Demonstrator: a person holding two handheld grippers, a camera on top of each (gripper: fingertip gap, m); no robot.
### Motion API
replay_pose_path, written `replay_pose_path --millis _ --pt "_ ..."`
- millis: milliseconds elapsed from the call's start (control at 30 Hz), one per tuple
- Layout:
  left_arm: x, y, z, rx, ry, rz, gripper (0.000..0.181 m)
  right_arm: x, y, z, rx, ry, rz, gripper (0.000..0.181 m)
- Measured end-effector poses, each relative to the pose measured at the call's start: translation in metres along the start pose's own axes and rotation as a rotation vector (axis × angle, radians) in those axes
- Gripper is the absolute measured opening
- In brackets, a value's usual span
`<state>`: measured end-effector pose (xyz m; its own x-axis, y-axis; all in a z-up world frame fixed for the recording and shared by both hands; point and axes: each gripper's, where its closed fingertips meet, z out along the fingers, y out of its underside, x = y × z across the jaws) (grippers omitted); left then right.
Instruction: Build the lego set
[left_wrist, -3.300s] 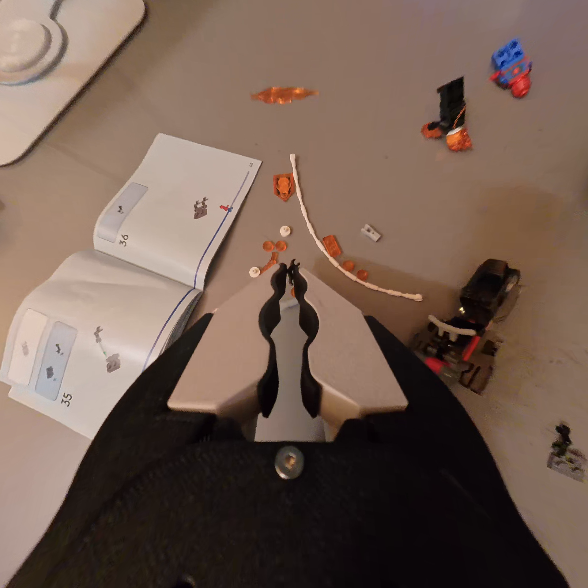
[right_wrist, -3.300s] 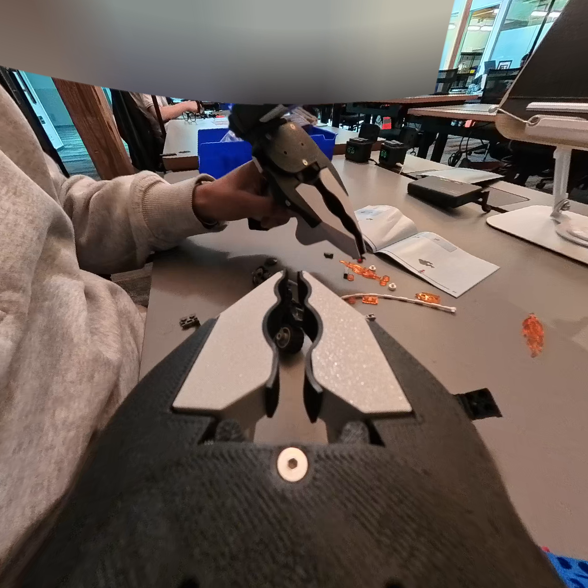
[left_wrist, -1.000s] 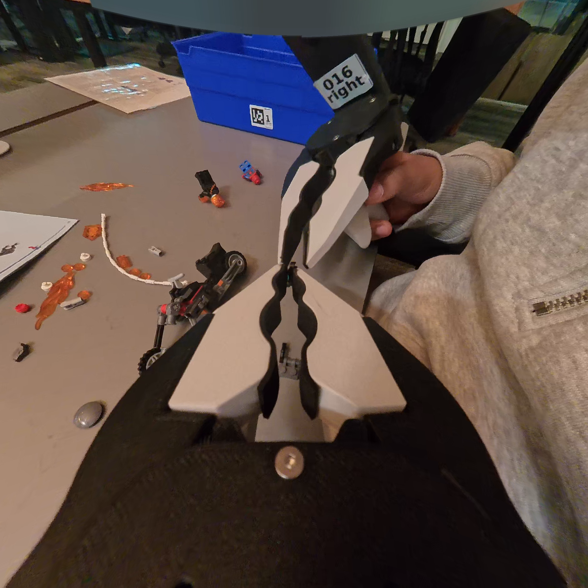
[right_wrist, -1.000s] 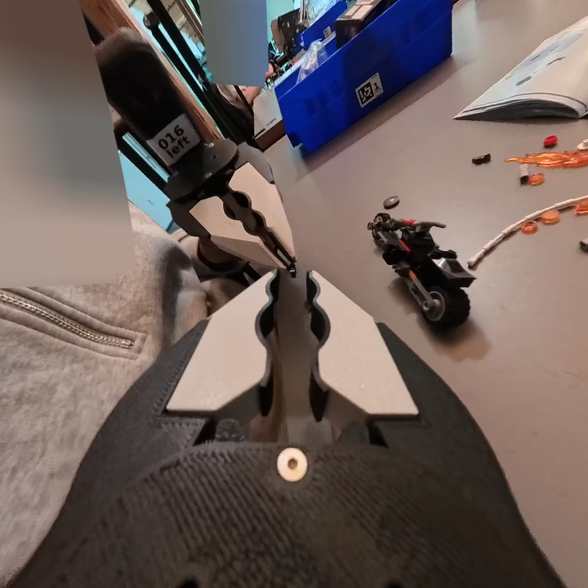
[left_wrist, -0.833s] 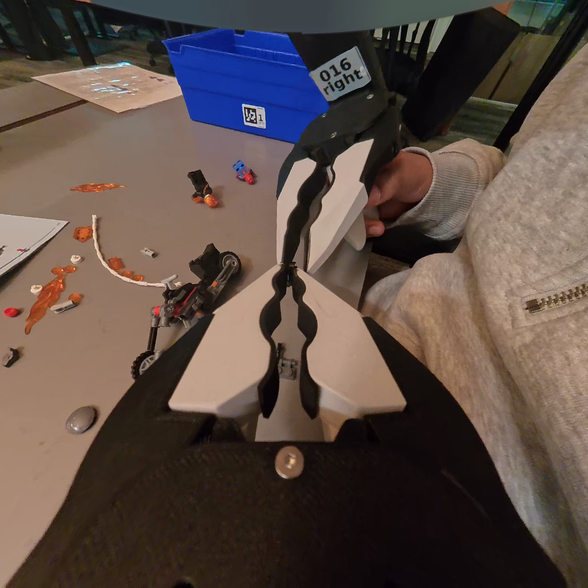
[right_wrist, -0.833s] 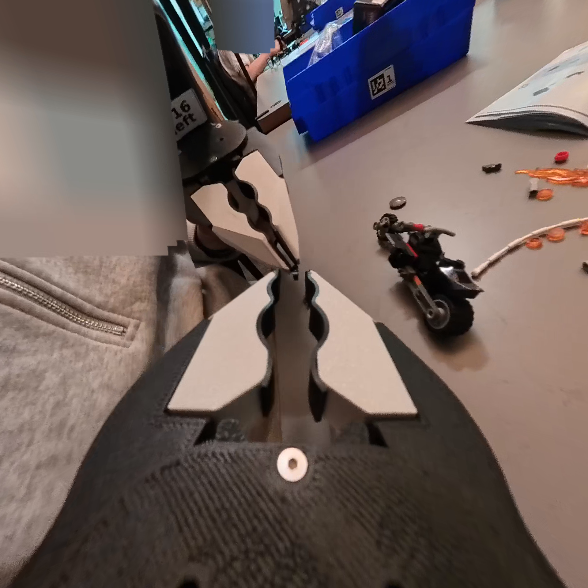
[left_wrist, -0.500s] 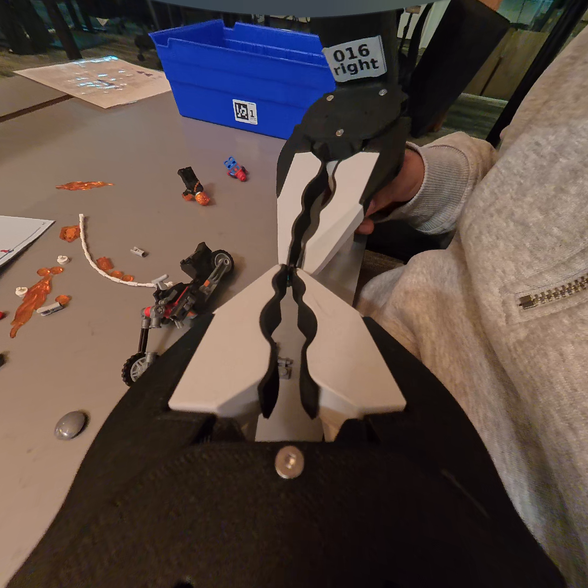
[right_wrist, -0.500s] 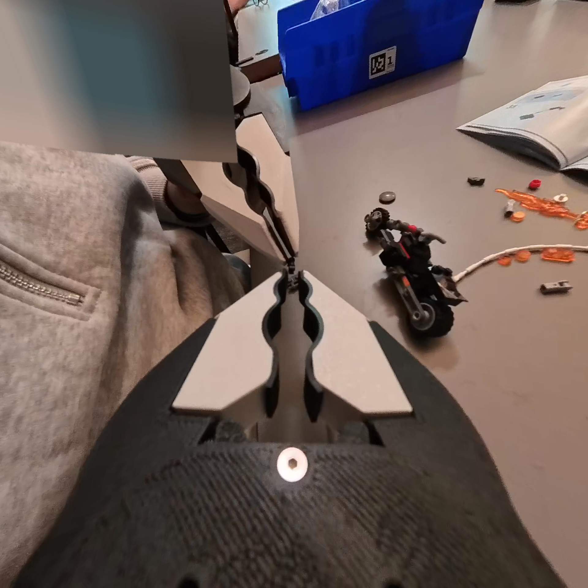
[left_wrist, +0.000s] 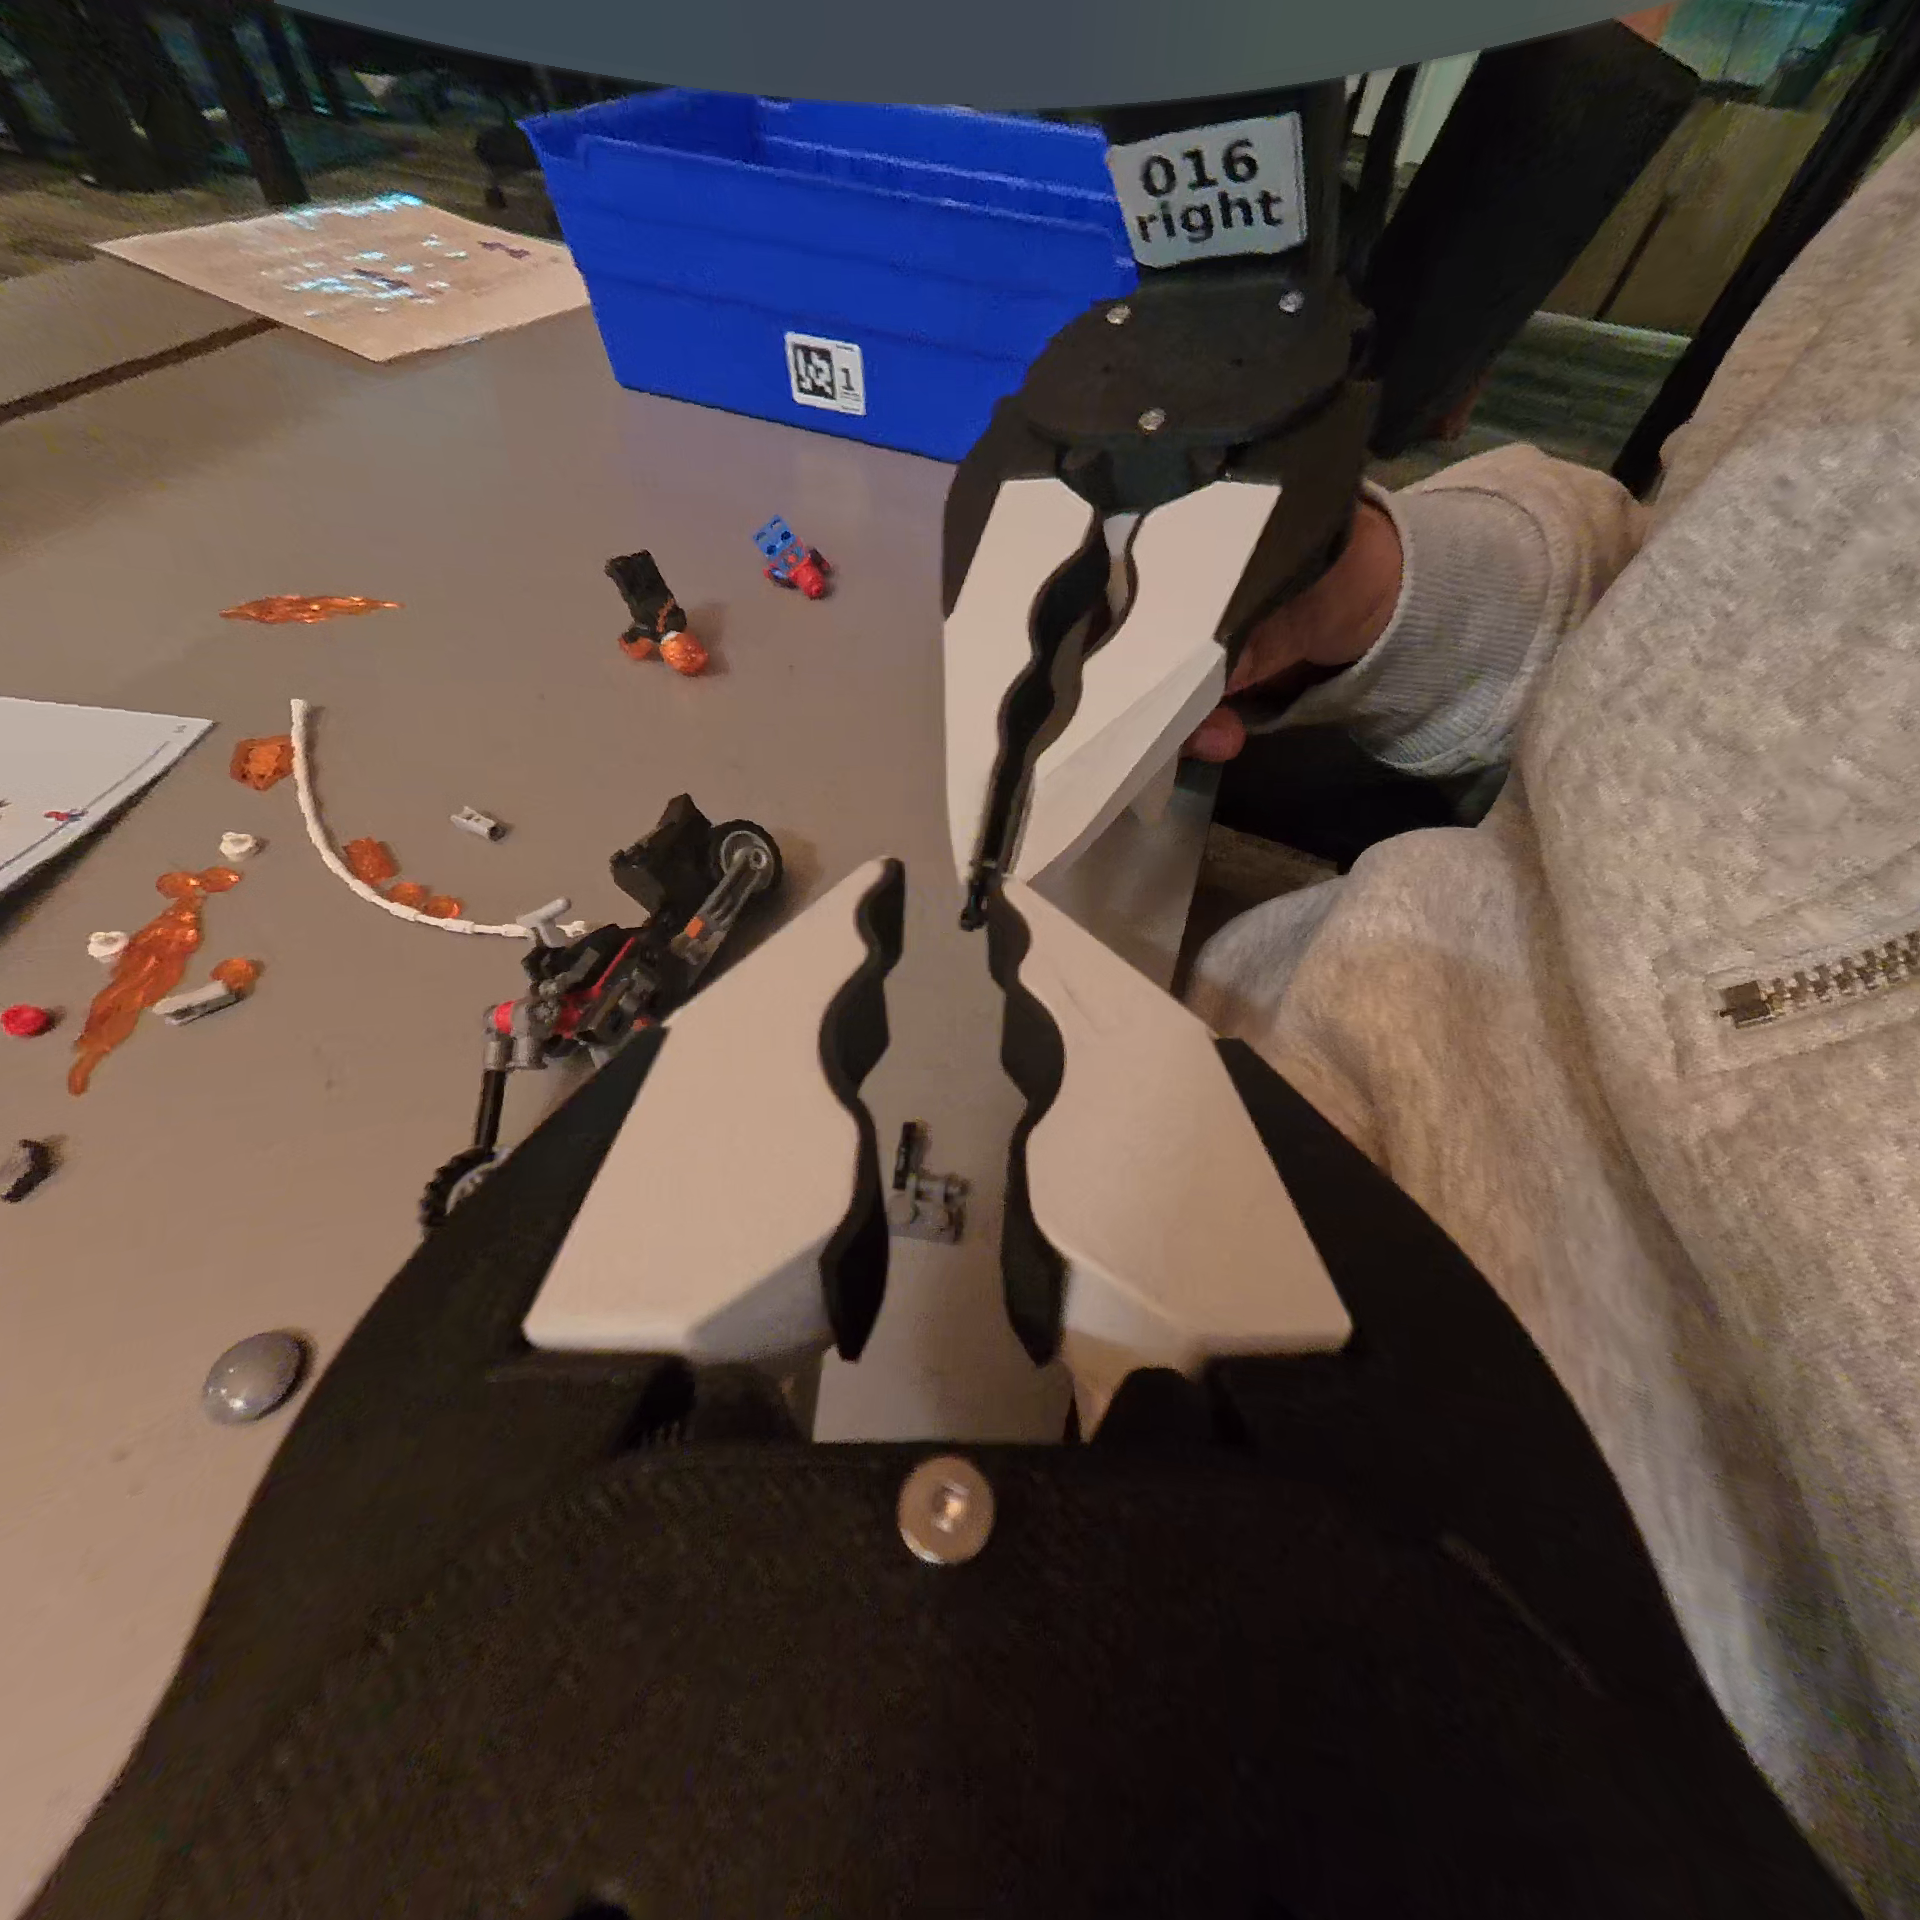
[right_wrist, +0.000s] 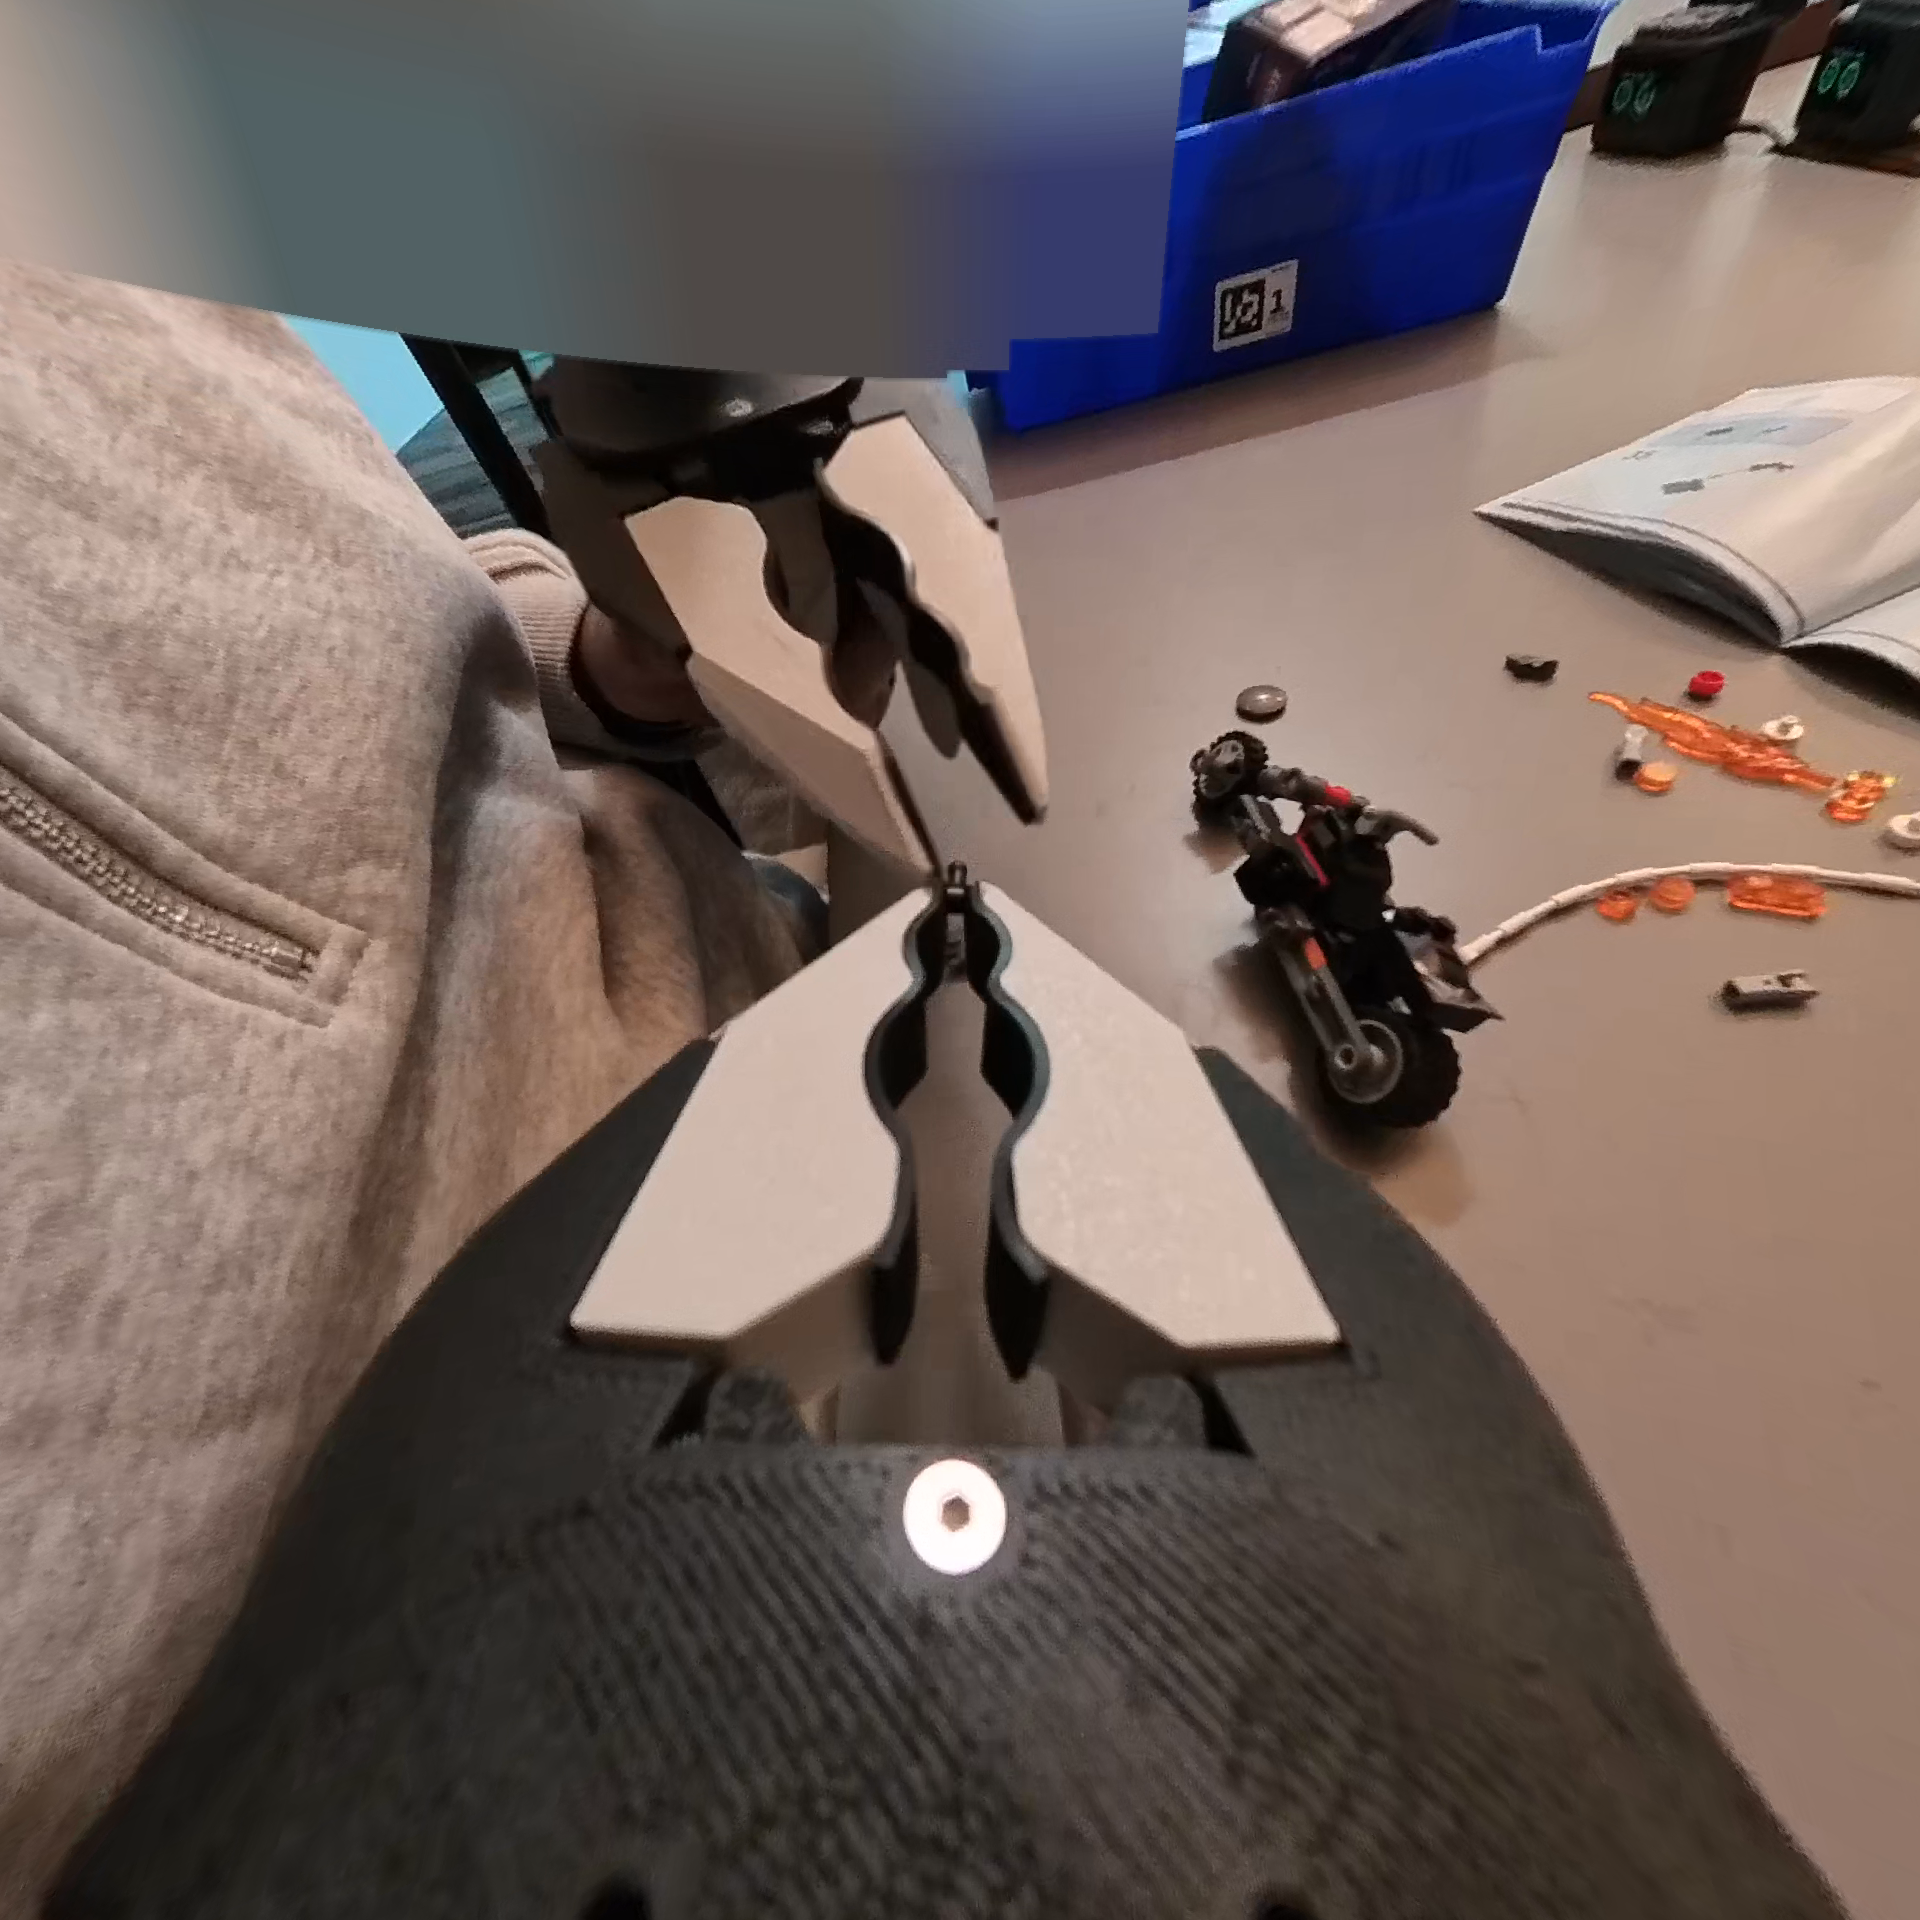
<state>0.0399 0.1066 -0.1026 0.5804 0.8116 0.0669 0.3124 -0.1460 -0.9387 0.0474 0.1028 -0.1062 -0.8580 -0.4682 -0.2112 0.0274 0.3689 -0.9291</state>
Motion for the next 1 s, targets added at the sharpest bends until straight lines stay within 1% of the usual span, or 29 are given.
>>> replay_pose_path --millis 67,233,367,500,633,767,1000 --pt "-0.001 -0.003 -0.003 0.024 0.003 -0.009 0.025 0.001 -0.005 -0.003 0.038 0.011 -0.021 0.001" --pt "-0.001 0.0 -0.009 0.02 0.038 -0.084 0.036 -0.003 -0.022 -0.017 0.178 0.021 -0.113 0.0" --pt "-0.009 0.014 -0.013 -0.045 0.006 -0.119 0.046 -0.007 -0.032 -0.027 0.278 0.038 -0.19 0.0" --pt "-0.013 0.031 -0.015 -0.126 -0.017 -0.138 0.052 -0.009 -0.035 -0.03 0.313 0.049 -0.235 0.0" --pt "-0.011 0.045 -0.013 -0.209 -0.007 -0.154 0.054 -0.012 -0.036 -0.03 0.328 0.05 -0.265 0.0" --pt "-0.009 0.064 -0.012 -0.333 -0.011 -0.134 0.054 -0.012 -0.036 -0.031 0.332 0.055 -0.265 0.0" --pt "-0.011 0.078 -0.01 -0.427 -0.058 -0.044 0.042 -0.008 -0.038 -0.034 0.345 0.06 -0.24 0.0"
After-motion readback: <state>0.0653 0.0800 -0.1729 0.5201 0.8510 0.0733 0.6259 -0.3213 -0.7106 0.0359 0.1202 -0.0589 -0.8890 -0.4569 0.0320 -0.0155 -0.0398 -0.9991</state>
